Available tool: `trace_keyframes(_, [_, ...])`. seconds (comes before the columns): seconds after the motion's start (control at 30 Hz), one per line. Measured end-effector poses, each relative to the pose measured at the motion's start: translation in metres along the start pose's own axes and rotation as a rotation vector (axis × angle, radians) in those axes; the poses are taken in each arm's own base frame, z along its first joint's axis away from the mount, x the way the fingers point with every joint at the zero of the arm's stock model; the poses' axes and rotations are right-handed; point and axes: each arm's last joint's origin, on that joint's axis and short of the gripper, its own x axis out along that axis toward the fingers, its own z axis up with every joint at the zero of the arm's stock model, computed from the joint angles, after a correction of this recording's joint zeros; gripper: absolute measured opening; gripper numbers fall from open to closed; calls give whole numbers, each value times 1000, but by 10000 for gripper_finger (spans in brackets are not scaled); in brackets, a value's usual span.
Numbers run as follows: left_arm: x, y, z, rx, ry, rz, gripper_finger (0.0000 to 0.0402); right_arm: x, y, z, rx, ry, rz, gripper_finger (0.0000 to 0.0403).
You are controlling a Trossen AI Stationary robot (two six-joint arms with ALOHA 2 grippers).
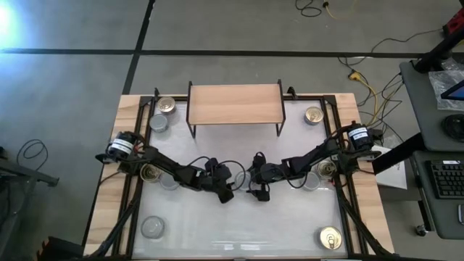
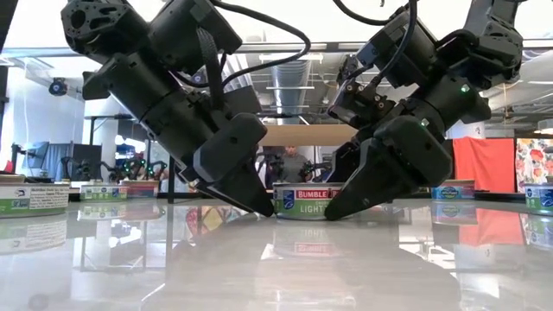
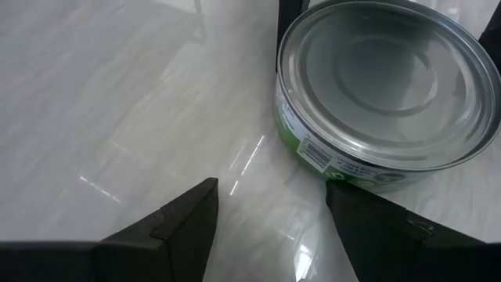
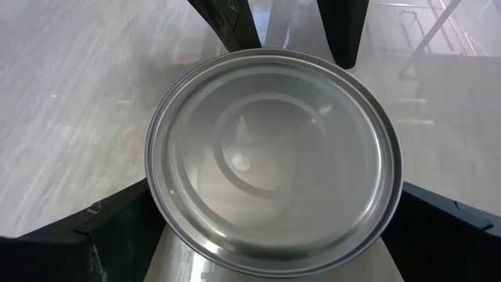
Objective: Stack canned seafood by type on shelf
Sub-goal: Put the center green tuna can on the shelf
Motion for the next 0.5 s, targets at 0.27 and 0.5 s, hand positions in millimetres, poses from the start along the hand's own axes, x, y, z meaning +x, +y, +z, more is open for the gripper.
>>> trace_keyframes(0.27, [-4, -1, 1, -15, 0, 8, 231, -3, 0, 2, 21, 14, 5, 359])
trace_keyframes(0.5, [-33, -9, 8, -18, 23, -10, 231, -34, 0, 28, 23, -9, 52, 359])
